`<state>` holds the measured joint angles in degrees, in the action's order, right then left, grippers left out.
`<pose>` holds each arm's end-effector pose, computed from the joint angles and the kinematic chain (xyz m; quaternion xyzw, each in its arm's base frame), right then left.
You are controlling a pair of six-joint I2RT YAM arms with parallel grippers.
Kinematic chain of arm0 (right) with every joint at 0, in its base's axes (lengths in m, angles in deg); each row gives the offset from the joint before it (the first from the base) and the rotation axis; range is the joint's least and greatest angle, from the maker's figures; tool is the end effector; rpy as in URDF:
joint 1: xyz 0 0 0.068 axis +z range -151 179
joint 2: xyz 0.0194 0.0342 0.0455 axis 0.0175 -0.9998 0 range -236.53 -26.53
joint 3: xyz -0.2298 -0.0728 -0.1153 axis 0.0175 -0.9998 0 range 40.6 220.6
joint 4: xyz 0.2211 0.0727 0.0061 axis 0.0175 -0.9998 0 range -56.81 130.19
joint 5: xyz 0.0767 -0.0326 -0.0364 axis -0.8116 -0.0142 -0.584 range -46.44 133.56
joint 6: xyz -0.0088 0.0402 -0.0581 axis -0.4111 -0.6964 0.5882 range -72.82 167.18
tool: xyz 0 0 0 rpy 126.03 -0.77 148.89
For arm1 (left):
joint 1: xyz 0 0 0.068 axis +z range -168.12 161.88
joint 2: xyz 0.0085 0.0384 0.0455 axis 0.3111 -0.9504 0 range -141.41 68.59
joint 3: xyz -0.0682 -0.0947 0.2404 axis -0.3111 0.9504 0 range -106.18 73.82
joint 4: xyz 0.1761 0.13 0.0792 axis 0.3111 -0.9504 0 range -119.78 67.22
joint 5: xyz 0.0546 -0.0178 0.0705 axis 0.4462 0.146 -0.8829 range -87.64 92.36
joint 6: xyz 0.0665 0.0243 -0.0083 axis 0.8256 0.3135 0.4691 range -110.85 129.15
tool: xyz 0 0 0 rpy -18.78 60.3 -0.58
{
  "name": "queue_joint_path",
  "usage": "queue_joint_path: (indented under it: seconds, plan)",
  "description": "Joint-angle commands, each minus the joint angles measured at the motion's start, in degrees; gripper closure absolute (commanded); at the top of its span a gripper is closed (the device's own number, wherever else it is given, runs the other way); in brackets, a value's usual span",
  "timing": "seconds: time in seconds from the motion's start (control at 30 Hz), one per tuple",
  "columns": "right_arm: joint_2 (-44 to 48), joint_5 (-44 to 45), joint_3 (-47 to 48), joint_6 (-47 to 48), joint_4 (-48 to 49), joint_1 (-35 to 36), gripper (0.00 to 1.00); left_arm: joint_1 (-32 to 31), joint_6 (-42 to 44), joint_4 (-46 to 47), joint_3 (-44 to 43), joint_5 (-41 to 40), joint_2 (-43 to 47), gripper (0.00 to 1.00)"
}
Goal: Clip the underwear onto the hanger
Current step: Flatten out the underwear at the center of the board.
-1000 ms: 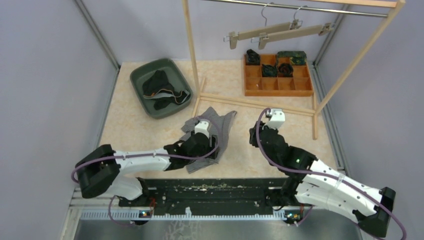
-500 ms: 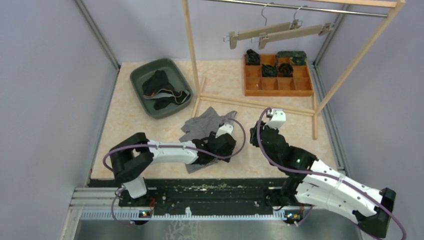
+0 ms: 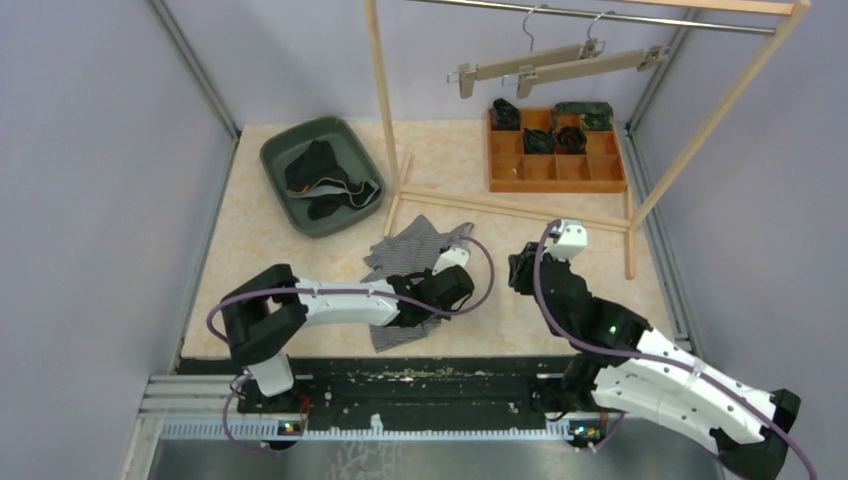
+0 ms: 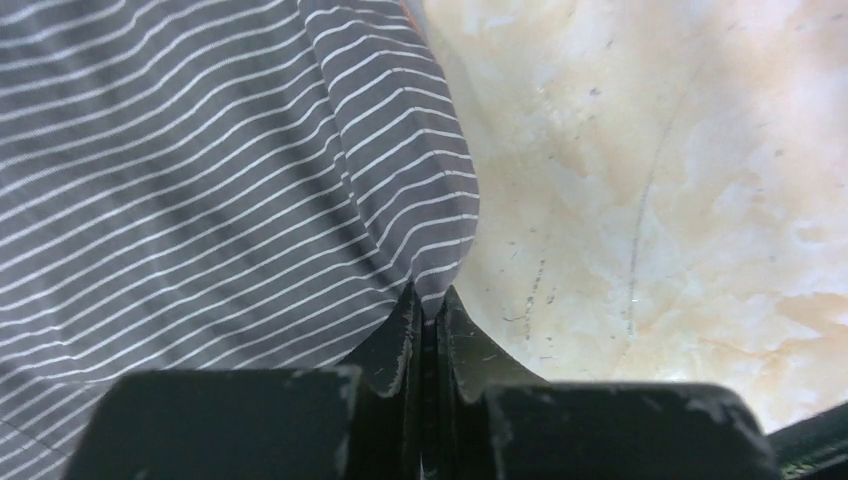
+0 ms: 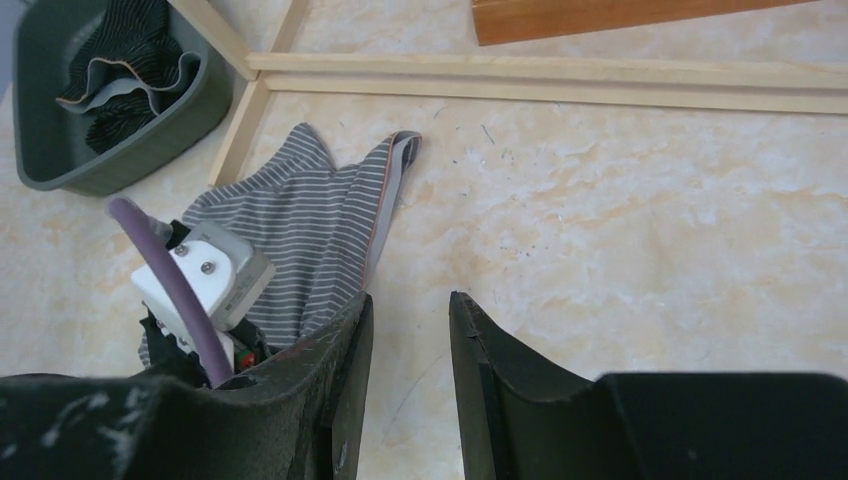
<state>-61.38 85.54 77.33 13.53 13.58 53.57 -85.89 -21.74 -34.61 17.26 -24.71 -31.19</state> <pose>0.1055 0.0807 0.2789 0.0472 0.8083 0.1339 0.5714 0.1507 -0.2984 0.1615 0.2266 0.9020 -0.0759 0.3595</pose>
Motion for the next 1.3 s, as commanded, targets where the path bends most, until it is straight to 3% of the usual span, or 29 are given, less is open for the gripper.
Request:
queue_joint_path:
  seconds: [0.0, 0.17, 0.37, 0.67, 1.03, 1.1, 1.17, 1.27]
  plan:
    - [2.4, 2.5, 0.7, 0.1, -0.9, -0.5, 0.65, -0.1, 2.5, 4.9, -1.8, 1.2, 3.8, 0.95]
    - [4.2, 3.0, 0.8, 0.1, -2.1, -0.5, 0.65, 2.4, 3.0, 17.4, 3.5, 7.5, 9.2, 0.95]
    - [4.3, 2.9, 0.8, 0.0, -2.3, -0.5, 0.65, 7.5, -2.1, 38.9, 17.7, 14.6, 18.5, 0.95]
    - [3.4, 2.0, 0.5, -0.2, -1.9, -0.6, 0.65, 10.1, -10.3, 52.0, 34.2, 15.3, 22.9, 0.90]
    - [1.1, 1.2, 0.2, -0.5, -0.7, -0.5, 0.65, 13.5, -12.9, 54.6, 41.9, 20.6, 25.6, 0.82]
    - [0.9, 1.1, 0.1, -0.5, -0.4, -0.5, 0.65, 14.2, -13.3, 52.7, 41.8, 22.6, 25.5, 0.72]
    - [0.7, 0.8, 0.2, -0.6, -0.2, -0.6, 0.65, 14.5, -13.5, 50.8, 41.6, 23.8, 25.4, 0.49]
    - [0.4, 0.6, 0.1, -0.6, -0.1, -0.5, 0.65, 14.6, -13.8, 48.7, 42.0, 24.0, 25.8, 0.28]
